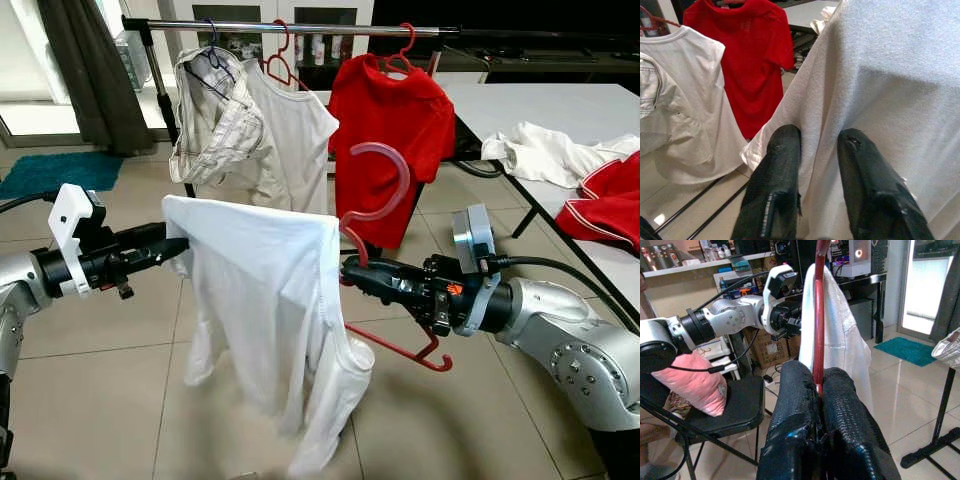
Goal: Hang hanger
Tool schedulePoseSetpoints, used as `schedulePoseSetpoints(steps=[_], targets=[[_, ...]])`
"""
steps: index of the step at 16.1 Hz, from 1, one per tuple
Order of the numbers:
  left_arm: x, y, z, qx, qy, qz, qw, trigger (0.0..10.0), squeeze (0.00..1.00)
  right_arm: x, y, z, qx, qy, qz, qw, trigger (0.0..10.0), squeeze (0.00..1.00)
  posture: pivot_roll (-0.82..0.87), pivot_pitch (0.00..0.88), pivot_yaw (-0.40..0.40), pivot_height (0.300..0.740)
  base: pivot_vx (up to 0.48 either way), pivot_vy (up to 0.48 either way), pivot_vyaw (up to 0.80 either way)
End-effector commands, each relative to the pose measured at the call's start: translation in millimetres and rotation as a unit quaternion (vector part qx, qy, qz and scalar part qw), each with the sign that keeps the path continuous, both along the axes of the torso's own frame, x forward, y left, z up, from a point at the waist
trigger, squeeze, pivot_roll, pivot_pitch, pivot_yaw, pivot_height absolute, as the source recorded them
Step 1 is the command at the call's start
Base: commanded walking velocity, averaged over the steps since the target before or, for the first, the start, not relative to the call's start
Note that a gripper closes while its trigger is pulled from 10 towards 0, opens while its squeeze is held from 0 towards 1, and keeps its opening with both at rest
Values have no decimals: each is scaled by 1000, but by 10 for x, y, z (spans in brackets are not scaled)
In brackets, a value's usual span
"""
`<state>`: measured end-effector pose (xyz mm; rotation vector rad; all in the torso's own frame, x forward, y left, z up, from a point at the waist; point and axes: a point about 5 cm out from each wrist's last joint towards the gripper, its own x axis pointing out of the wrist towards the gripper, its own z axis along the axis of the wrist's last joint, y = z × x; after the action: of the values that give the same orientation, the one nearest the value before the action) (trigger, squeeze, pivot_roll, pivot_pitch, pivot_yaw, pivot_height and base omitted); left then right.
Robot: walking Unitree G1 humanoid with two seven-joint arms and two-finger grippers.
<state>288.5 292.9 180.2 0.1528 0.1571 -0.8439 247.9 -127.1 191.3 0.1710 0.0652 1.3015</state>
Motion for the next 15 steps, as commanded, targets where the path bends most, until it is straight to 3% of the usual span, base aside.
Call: schedulePoseSetpoints(steps=[1, 5, 8, 11, 15], targets=[[27, -5, 54, -8, -13, -2, 1000, 0, 0, 30, -37, 108, 6, -23, -2, 1000, 10000, 0, -100, 0, -4, 740, 0, 0, 0], [40, -11, 37, -18, -19, 9, 1000, 0, 0, 32, -37, 103, 5, -22, -8, 1000, 10000, 0, -100, 0, -4, 740, 0, 0, 0], [64, 38, 82, -39, -57, 58, 996, 0, 0, 58, -61, 69, 3, -17, -41, 999, 10000, 0, -104, 0, 4, 740, 0, 0, 0], [4, 30, 68, -65, -86, 86, 990, 0, 0, 112, -103, 52, 22, -8, -98, 995, 10000, 0, -102, 0, 4, 740, 0, 0, 0], [-29, -11, 17, -86, -100, 105, 986, 0, 0, 98, -110, 49, 32, -3, -112, 993, 10000, 0, -106, 0, 8, 740, 0, 0, 0]])
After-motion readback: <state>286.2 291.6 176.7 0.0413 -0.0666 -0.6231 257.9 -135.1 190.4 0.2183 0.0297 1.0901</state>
